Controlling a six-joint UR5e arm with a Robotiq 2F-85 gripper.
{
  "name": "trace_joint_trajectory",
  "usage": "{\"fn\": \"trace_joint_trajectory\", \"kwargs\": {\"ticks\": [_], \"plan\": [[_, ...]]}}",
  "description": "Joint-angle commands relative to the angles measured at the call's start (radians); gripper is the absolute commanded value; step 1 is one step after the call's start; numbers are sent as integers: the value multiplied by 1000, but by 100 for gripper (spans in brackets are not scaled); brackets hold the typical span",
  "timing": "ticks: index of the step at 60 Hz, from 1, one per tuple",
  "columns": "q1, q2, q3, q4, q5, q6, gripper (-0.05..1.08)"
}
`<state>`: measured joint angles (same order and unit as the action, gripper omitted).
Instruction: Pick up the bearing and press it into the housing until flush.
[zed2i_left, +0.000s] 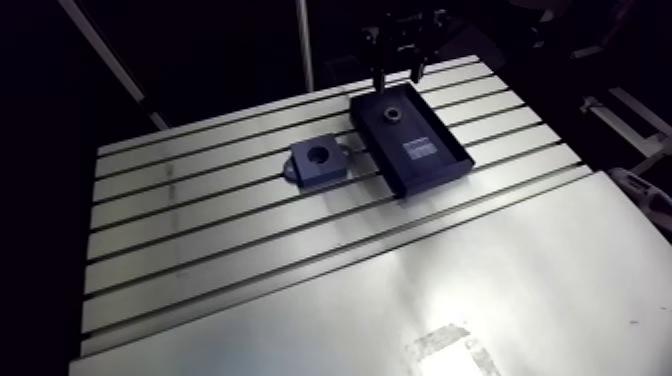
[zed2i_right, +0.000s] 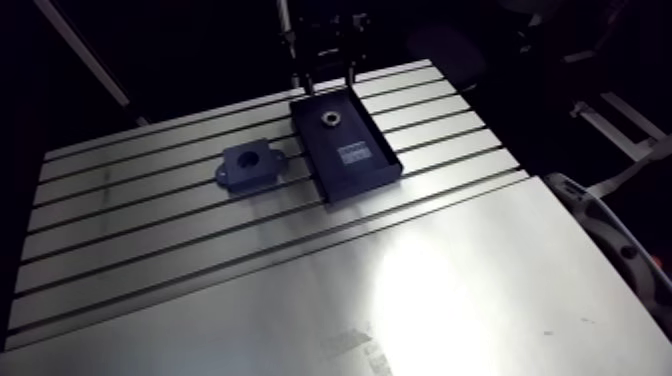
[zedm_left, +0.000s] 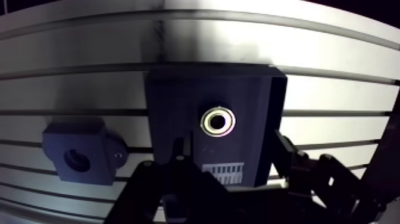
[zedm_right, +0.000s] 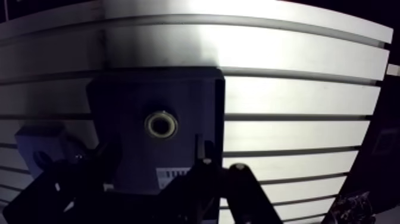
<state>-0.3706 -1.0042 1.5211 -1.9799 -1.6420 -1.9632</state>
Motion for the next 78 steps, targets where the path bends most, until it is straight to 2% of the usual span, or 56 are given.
{"fn": "trace_joint_trajectory", "kwargs": {"ticks": [1,9,36,48,78], "plan": [[-2,5,10,-27,0,-1,33],[-2,5,24,-29,0,0,37],[-2,17,41,-32,0,0,38],[-1,29,59,-79,-3,-1,38],[-2,33,72,-93,-2,-3,38]]}}
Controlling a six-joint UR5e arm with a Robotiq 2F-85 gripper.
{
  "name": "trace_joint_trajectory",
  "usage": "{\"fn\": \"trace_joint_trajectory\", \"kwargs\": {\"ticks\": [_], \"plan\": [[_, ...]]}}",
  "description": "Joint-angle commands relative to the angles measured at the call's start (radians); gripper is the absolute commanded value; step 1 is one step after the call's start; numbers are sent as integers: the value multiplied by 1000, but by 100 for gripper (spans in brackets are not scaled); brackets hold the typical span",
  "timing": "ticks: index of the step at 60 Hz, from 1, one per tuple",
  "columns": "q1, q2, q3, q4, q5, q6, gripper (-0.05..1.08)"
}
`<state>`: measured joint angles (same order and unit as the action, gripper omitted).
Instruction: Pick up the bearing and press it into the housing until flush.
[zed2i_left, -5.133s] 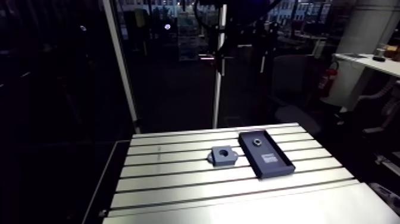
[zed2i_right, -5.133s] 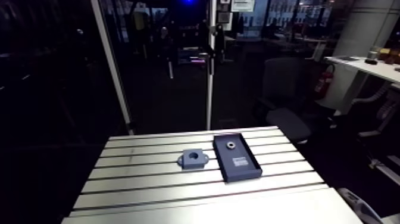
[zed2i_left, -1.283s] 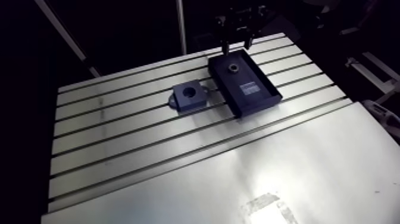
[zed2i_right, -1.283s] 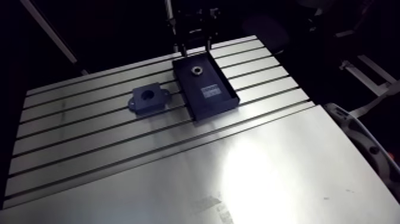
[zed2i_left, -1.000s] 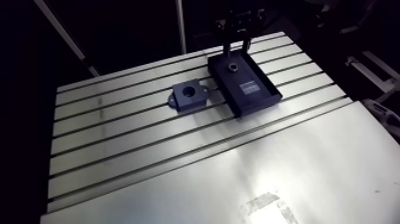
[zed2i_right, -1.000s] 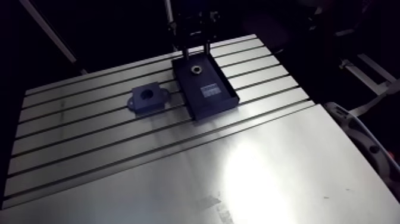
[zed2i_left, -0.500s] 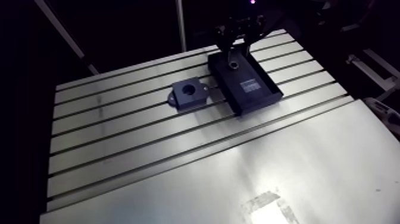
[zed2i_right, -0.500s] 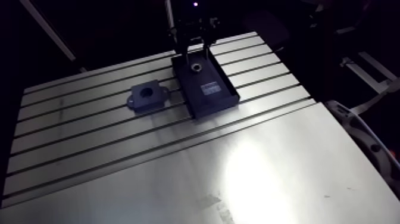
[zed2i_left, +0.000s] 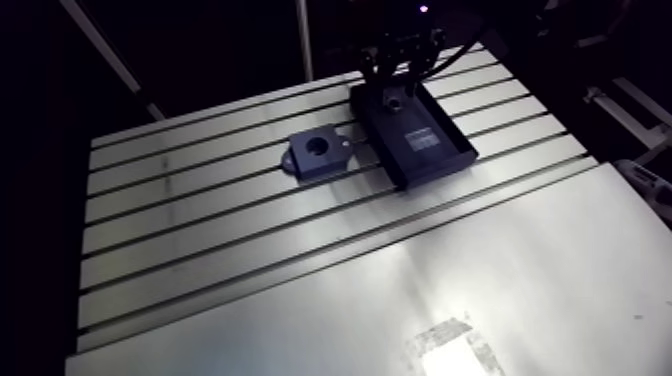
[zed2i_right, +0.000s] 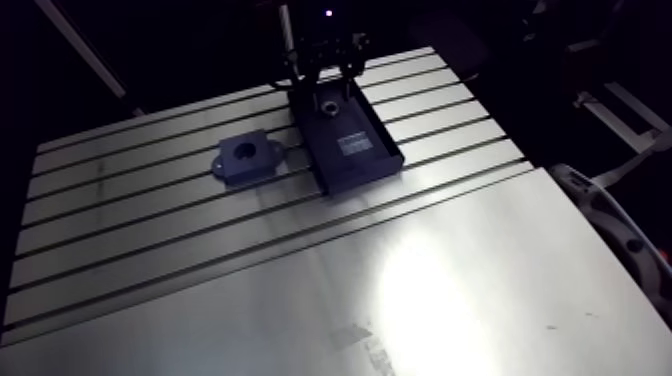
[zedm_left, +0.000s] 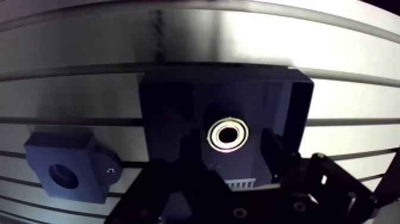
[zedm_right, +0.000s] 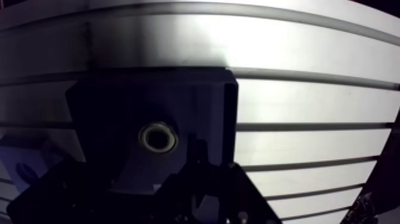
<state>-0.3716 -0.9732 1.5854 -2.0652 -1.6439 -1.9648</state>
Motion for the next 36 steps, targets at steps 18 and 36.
{"fn": "trace_joint_trajectory", "kwargs": {"ticks": [18,36], "plan": [[-1,2,9,-10,0,0,39],[-1,3,11,-10,0,0,42]]}}
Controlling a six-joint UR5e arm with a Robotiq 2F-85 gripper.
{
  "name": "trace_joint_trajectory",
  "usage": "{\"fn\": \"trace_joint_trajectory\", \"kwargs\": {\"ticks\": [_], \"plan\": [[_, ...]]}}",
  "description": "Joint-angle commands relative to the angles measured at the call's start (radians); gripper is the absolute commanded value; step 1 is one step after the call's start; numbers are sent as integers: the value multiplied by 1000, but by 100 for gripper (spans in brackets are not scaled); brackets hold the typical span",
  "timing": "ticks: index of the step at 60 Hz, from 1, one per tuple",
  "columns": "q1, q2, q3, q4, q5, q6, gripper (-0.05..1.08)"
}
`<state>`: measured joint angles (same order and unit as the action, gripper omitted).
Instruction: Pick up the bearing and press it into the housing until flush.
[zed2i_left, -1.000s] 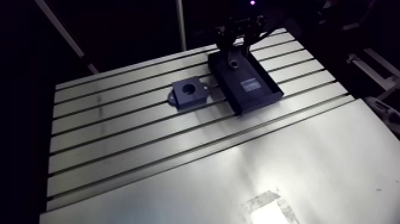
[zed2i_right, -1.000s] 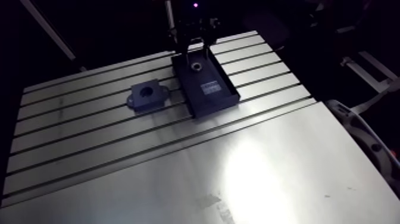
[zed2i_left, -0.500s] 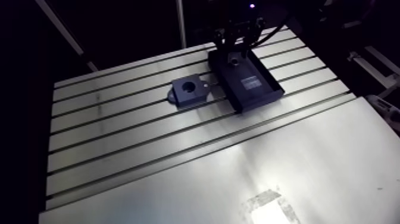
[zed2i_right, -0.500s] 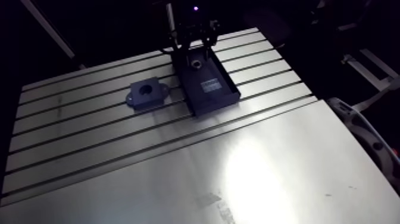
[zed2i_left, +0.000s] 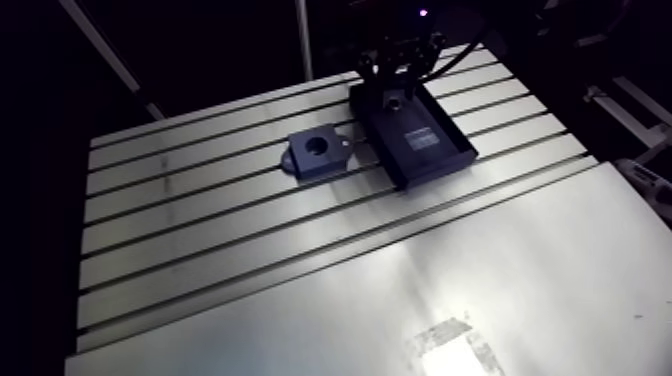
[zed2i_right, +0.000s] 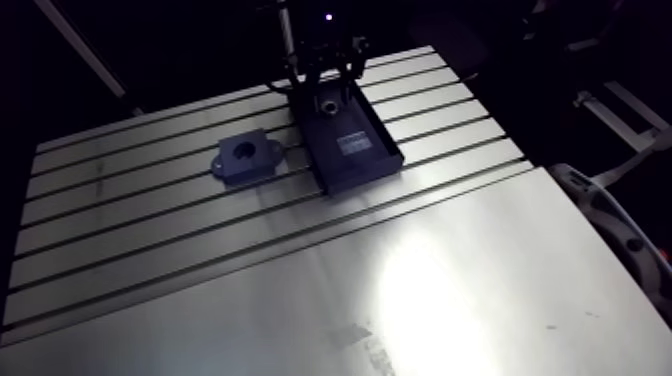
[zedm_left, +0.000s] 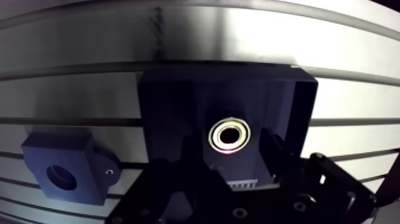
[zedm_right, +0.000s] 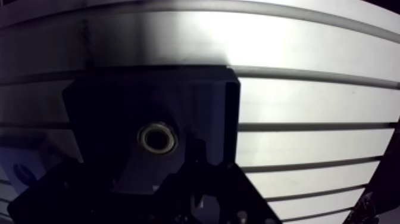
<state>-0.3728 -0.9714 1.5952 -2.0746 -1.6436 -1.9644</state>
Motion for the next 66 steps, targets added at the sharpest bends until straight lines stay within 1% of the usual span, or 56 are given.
{"fn": "trace_joint_trajectory", "kwargs": {"ticks": [1,17,32,37,66], "plan": [[0,1,0,0,0,0,42],[0,11,-1,0,-2,0,42],[1,12,-2,0,-2,0,44],[0,12,-2,0,-2,0,47],[0,13,-2,-2,-2,1,49]]}}
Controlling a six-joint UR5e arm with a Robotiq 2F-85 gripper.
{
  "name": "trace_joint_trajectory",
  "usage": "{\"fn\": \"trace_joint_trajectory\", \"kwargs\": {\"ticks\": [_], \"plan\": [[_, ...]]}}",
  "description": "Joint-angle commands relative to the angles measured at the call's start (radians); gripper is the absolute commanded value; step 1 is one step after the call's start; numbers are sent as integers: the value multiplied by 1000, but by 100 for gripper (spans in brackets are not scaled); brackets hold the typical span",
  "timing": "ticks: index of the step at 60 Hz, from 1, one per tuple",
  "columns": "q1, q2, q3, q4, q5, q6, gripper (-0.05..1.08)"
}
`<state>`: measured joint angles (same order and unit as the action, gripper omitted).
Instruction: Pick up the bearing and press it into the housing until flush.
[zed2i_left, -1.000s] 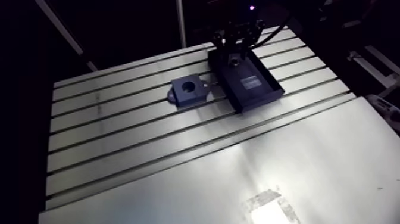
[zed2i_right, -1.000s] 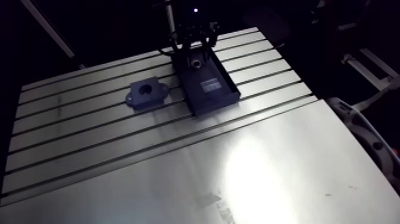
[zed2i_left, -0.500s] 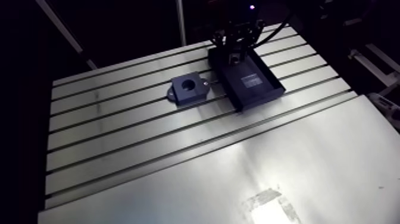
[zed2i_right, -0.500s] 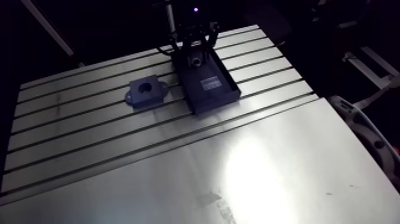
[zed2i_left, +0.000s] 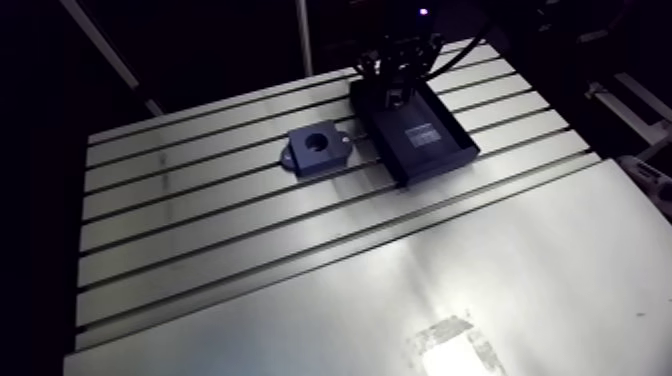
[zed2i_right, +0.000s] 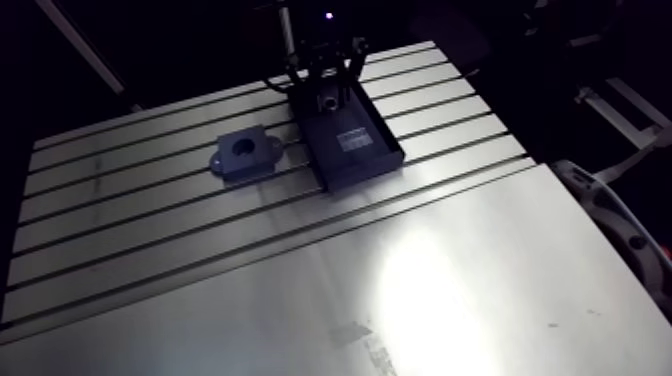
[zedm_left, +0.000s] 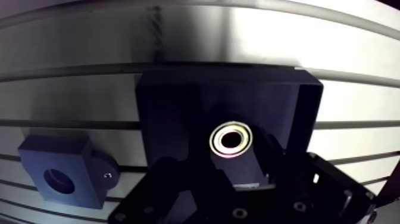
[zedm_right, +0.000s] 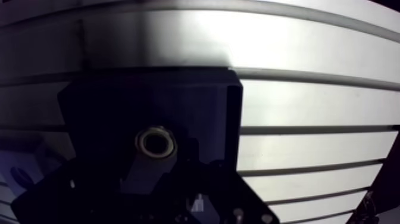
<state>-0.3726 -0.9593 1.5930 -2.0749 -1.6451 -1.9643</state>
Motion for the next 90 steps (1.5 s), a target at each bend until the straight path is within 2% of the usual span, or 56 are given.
{"fn": "trace_joint_trajectory", "kwargs": {"ticks": [1,90], "plan": [[0,1,0,-1,0,1,49],[0,-12,-18,14,3,-2,59]]}}
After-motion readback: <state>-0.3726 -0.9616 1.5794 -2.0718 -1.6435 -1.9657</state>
